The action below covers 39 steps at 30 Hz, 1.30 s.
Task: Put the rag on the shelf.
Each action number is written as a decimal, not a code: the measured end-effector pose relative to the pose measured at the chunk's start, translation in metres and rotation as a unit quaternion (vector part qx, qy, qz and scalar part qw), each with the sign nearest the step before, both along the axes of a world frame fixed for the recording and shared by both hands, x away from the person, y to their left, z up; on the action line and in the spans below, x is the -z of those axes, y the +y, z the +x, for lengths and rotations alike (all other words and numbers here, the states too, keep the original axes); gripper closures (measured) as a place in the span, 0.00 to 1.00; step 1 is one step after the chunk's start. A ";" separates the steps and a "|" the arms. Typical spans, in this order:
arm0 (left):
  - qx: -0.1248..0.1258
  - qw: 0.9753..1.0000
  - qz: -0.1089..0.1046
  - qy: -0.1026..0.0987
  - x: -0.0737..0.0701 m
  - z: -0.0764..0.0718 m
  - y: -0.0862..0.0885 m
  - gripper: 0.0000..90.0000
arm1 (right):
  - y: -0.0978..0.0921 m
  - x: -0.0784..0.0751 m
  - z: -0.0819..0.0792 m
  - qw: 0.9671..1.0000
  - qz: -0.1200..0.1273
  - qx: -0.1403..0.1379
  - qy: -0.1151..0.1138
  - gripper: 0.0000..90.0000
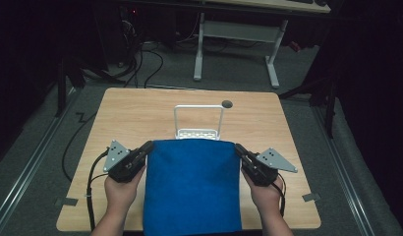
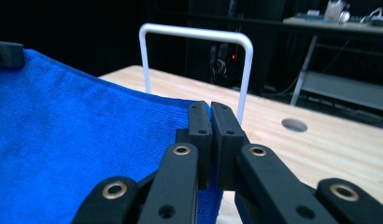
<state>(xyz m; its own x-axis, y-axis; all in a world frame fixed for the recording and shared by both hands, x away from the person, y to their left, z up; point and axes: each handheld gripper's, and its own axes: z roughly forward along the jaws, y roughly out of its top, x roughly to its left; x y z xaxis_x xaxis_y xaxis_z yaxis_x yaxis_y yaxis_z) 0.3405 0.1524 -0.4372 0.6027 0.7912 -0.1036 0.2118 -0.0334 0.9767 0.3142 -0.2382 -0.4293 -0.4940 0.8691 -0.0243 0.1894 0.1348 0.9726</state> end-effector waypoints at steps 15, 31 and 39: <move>0.010 0.998 -0.021 -0.064 -0.029 -0.023 -0.003 0.98 | 0.002 -0.036 -0.026 0.997 0.018 -0.010 -0.069 0.98; 0.022 0.993 -0.026 -0.113 -0.055 -0.043 -0.006 0.98 | 0.001 -0.063 -0.046 0.992 0.028 -0.015 -0.123 0.98; 0.029 0.992 -0.014 -0.120 -0.074 -0.035 -0.013 0.98 | -0.003 -0.075 -0.045 0.990 0.042 -0.014 -0.132 0.98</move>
